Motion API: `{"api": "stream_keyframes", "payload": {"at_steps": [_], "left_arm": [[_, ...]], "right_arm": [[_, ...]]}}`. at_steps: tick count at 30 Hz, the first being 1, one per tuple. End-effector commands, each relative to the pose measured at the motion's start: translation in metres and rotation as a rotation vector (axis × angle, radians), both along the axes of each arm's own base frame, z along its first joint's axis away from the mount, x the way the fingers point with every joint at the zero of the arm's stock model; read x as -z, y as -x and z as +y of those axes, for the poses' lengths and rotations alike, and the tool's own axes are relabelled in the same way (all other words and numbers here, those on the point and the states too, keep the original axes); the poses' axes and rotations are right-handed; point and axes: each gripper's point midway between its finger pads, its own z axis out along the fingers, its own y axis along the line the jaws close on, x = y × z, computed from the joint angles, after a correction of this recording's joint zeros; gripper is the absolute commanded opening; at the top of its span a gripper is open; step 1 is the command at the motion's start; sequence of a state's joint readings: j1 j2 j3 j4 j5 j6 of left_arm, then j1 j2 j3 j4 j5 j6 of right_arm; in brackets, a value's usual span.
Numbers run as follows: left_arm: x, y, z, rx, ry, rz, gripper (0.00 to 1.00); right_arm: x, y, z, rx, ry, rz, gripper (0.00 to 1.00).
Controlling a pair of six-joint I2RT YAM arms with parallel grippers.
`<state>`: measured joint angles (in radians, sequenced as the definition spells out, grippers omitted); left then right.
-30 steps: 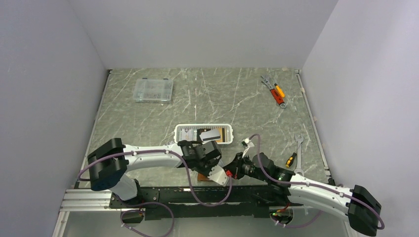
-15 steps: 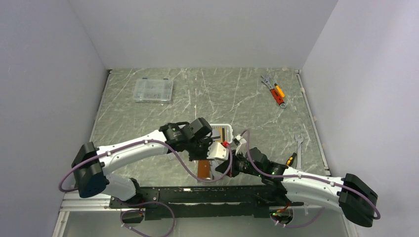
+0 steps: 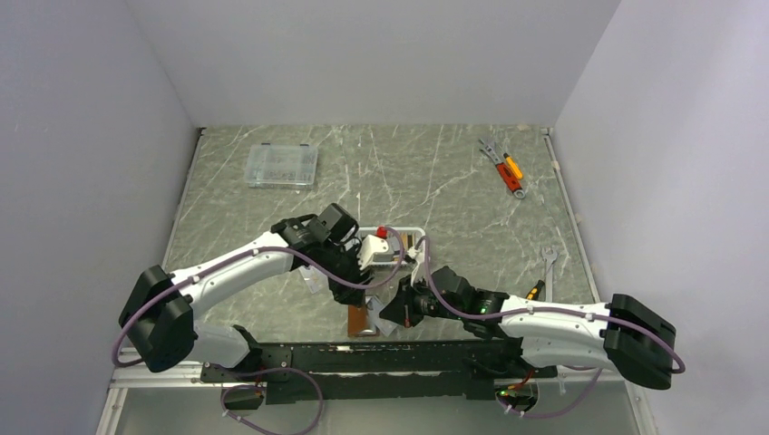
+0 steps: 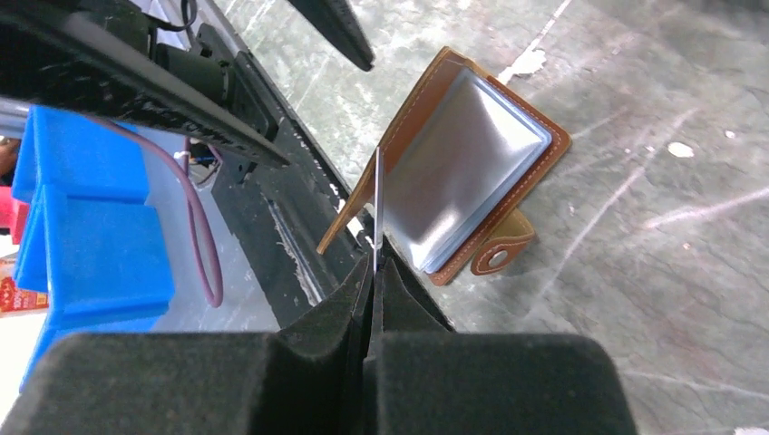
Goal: Put the credit cards into the card holder
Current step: Open the card holder at the center of the board.
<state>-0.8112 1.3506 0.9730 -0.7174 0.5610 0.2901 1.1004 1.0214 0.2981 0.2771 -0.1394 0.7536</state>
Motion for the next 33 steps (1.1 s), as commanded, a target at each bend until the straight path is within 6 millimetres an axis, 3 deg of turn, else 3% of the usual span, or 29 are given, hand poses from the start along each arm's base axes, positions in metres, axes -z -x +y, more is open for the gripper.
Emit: {"api": "stream_keyframes", "payload": {"at_steps": [1, 4, 8, 12, 19, 25, 30, 33], "left_arm": [[-0.007, 0.004, 0.004, -0.004, 0.049, 0.060, 0.53], [-0.008, -0.003, 0.012, -0.032, 0.058, 0.073, 0.53], [-0.016, -0.005, 0.015, -0.052, 0.076, 0.087, 0.62], [-0.010, -0.003, 0.023, -0.054, 0.044, 0.082, 0.66], [-0.004, -0.008, 0.033, -0.061, 0.005, 0.047, 0.60], [0.003, -0.013, 0.043, -0.103, -0.073, 0.061, 0.59], [-0.001, -0.006, 0.047, -0.116, -0.065, 0.139, 0.60], [-0.010, -0.002, 0.051, -0.070, -0.024, 0.070, 0.60]], "right_arm": [[-0.029, -0.003, 0.019, -0.029, -0.044, -0.068, 0.00], [-0.033, -0.002, 0.025, -0.041, -0.032, -0.076, 0.00], [-0.034, 0.000, 0.033, -0.058, -0.006, -0.084, 0.00], [-0.030, 0.001, 0.042, -0.083, 0.026, -0.080, 0.00], [-0.026, 0.001, 0.059, -0.121, 0.088, -0.086, 0.00], [-0.027, -0.004, 0.076, -0.132, 0.155, -0.120, 0.00], [-0.019, -0.005, 0.086, -0.137, 0.201, -0.121, 0.00], [-0.019, -0.009, 0.090, -0.129, 0.207, -0.126, 0.00]]}}
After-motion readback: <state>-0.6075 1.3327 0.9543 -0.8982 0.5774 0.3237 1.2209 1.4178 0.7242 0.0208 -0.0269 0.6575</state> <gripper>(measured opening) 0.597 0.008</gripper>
